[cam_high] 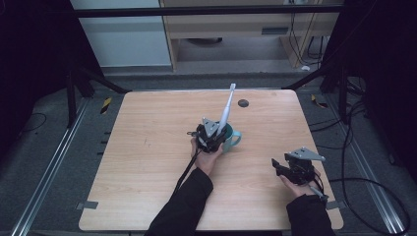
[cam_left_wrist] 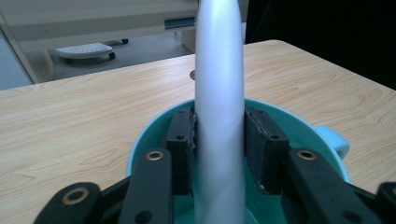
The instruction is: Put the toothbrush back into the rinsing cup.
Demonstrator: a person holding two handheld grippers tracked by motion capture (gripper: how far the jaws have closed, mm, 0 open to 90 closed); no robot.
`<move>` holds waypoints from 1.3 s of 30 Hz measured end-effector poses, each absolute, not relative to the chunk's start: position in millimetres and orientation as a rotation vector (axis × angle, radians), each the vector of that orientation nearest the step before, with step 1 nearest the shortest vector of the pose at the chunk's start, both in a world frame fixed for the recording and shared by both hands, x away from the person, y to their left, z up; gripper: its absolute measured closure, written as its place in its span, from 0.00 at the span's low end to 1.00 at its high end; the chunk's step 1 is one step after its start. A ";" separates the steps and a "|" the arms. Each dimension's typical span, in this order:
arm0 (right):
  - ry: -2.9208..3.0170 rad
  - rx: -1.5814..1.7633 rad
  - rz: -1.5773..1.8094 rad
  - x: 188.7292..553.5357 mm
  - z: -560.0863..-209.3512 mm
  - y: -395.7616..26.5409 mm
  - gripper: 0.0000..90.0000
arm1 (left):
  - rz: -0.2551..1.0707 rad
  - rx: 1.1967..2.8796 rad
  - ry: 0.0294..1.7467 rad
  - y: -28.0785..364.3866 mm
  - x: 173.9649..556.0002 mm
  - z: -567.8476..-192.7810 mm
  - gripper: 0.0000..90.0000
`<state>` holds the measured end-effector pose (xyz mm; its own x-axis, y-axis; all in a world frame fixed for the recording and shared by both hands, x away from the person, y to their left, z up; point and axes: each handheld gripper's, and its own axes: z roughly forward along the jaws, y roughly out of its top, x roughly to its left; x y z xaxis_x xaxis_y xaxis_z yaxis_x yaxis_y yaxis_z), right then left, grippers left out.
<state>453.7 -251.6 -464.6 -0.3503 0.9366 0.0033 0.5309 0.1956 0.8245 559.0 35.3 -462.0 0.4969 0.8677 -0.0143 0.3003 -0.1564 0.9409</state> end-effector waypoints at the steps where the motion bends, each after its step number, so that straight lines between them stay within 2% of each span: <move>1: 1.965 1.361 1.037 453.8 -464.6 -251.6 0.49 | 0.680 1.702 1.000 35.5 558.8 -461.6 0.70; 9: 1.958 1.367 1.040 453.3 -463.9 -251.8 0.49 | 0.663 1.728 0.954 41.2 545.2 -446.1 0.55; 15: 1.938 1.367 1.042 452.6 -462.7 -253.5 0.46 | 0.675 1.775 0.889 63.9 525.1 -420.4 0.53; 22: 1.903 1.374 1.054 452.1 -461.7 -255.1 0.38 | 0.592 1.800 0.898 115.6 513.8 -403.1 0.50; 27: 1.879 1.390 1.057 452.6 -461.5 -257.6 0.33 | 0.602 1.799 0.944 164.5 501.1 -410.8 0.47; 31: 1.871 1.408 1.050 453.2 -461.7 -259.3 0.30 | 0.604 1.778 1.044 207.3 488.8 -421.1 0.47; 39: 1.865 1.418 1.043 453.2 -461.7 -260.1 0.28 | 0.634 1.771 1.182 258.6 474.4 -438.4 0.44</move>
